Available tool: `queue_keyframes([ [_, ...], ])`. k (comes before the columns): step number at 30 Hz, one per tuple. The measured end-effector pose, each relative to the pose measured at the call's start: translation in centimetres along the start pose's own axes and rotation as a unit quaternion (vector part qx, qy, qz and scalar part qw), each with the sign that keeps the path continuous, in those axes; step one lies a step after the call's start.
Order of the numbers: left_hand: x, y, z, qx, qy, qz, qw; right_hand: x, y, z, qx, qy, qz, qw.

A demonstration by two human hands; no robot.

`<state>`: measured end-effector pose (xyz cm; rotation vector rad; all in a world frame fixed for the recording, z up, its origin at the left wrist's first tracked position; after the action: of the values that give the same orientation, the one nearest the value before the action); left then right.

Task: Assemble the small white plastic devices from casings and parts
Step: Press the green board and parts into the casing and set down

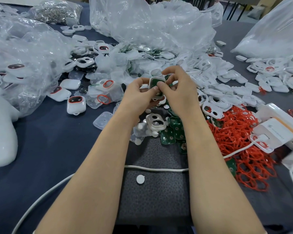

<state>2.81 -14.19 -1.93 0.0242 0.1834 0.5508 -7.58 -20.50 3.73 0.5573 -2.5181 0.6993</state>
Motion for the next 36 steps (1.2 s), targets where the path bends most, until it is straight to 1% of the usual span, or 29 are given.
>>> queue_keyframes([
  [3,-0.1,0.1,0.5,-0.020,-0.013,-0.005,1.000,0.2,0.0,0.7,-0.028,-0.021,0.011,0.999],
  [8,-0.6,0.4,1.4,-0.056,-0.038,-0.021,0.997,-0.7,-0.2,1.9,-0.070,-0.060,-0.014,0.996],
  [12,-0.9,0.6,1.6,-0.071,-0.034,-0.015,0.997,-0.4,-0.3,2.0,-0.072,-0.093,-0.004,0.993],
  [16,-0.8,0.5,1.2,-0.056,-0.014,-0.007,0.998,-0.2,-0.3,1.9,-0.072,-0.121,0.004,0.990],
  [21,-0.6,0.5,1.0,-0.049,-0.004,0.000,0.999,-0.4,-0.4,2.2,-0.076,-0.136,-0.014,0.988],
  [26,-0.4,0.5,1.2,-0.052,-0.012,0.012,0.999,-0.3,-0.4,2.2,-0.074,-0.120,-0.008,0.990],
  [36,-0.5,0.5,1.1,-0.046,-0.014,0.012,0.999,-0.2,-0.3,2.0,-0.075,-0.112,0.003,0.991],
])
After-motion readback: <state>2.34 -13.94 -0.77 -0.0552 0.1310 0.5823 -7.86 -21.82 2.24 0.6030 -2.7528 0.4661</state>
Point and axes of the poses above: each hand's wrist, its own y-axis away from the middle knuckle, its own x-axis out of the back of the hand, z = x × y, the point moved 10 cm from there along -y, towards the middle knuckle
